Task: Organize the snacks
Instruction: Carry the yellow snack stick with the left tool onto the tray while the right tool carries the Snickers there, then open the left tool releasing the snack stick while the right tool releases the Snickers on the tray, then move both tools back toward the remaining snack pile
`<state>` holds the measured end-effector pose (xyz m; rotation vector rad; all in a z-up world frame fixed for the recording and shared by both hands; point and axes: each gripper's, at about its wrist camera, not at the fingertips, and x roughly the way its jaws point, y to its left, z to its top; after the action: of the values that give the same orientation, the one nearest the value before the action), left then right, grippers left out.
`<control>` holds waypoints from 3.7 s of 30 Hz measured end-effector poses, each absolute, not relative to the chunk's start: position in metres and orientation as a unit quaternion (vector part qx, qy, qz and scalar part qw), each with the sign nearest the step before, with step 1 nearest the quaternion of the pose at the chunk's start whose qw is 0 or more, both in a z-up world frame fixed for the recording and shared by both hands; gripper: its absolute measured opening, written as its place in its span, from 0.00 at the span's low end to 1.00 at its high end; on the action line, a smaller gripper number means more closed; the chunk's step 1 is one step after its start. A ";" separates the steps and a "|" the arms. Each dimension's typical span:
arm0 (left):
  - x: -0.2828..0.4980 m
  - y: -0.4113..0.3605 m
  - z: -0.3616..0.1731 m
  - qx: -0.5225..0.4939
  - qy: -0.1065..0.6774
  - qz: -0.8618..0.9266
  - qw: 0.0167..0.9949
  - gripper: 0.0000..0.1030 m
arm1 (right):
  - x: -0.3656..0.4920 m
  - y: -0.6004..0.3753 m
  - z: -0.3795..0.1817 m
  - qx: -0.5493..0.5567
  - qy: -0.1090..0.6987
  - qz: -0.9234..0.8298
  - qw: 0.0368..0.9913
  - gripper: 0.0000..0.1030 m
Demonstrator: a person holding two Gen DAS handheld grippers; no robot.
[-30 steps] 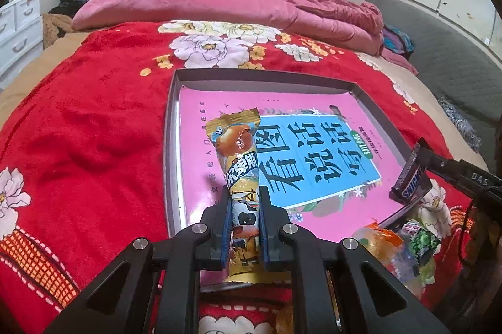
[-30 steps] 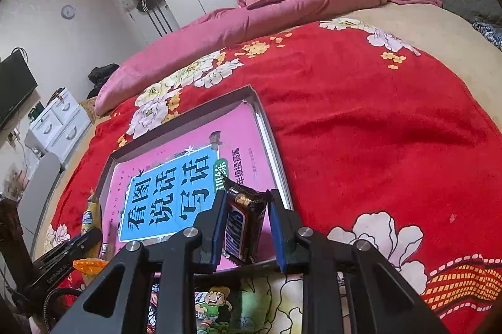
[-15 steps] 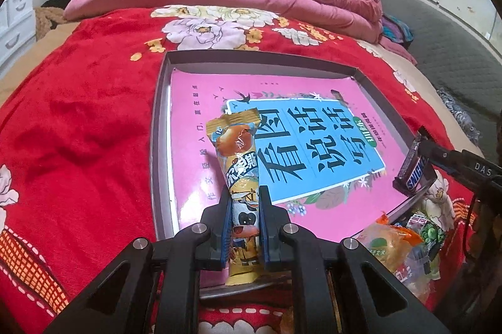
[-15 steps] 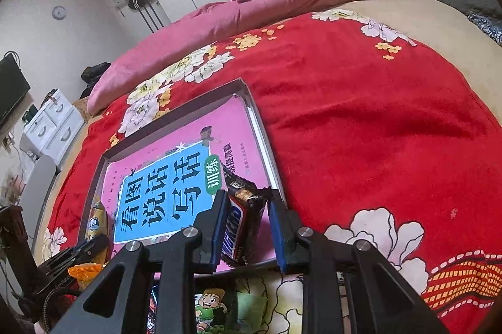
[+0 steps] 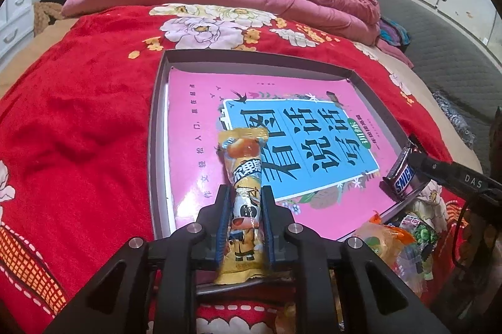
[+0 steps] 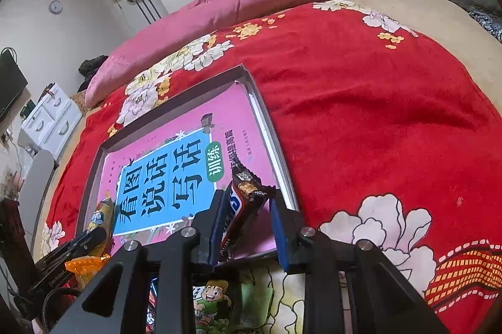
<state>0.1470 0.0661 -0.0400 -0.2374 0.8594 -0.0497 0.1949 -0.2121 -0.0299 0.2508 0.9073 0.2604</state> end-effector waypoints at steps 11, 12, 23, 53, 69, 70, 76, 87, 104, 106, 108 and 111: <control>0.144 0.068 -0.035 -0.123 0.410 -0.031 0.903 0.31 | 0.186 -0.208 -0.027 0.114 0.442 0.131 0.880 0.32; 0.143 0.069 -0.034 -0.125 0.409 -0.031 0.904 0.33 | 0.185 -0.208 -0.027 0.113 0.441 0.133 0.880 0.33; 0.138 0.074 -0.028 -0.135 0.401 -0.030 0.905 0.48 | 0.175 -0.207 -0.019 0.102 0.436 0.133 0.884 0.41; 0.106 0.080 0.009 -0.127 0.343 -0.022 0.930 0.73 | 0.151 -0.212 0.010 0.098 0.391 0.147 0.903 0.56; 0.084 0.065 0.020 -0.083 0.342 -0.030 0.936 0.73 | 0.137 -0.210 0.019 0.089 0.381 0.167 0.905 0.58; 0.083 0.065 0.021 -0.081 0.343 -0.031 0.935 0.73 | 0.137 -0.210 0.020 0.088 0.381 0.168 0.905 0.58; 0.075 0.062 0.022 -0.074 0.347 -0.035 0.934 0.73 | 0.129 -0.206 0.023 0.081 0.379 0.174 0.905 0.60; 0.062 0.051 0.022 -0.053 0.354 -0.043 0.933 0.73 | 0.120 -0.206 0.022 0.074 0.387 0.177 0.902 0.61; 0.060 0.036 0.007 -0.039 0.395 -0.065 0.916 0.73 | 0.109 -0.200 0.016 0.057 0.401 0.177 0.897 0.62; 0.060 0.034 0.005 -0.034 0.400 -0.065 0.914 0.73 | 0.109 -0.199 0.015 0.054 0.403 0.178 0.896 0.62; 0.060 0.031 0.003 -0.031 0.404 -0.067 0.912 0.73 | 0.108 -0.197 0.014 0.052 0.405 0.179 0.895 0.62; 0.061 0.030 0.001 -0.031 0.409 -0.071 0.909 0.73 | 0.107 -0.196 0.012 0.049 0.408 0.181 0.894 0.62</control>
<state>0.0611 0.0302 0.0005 -0.0639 0.8431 -0.1461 0.1075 -0.1955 0.0121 0.1019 0.8454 0.3761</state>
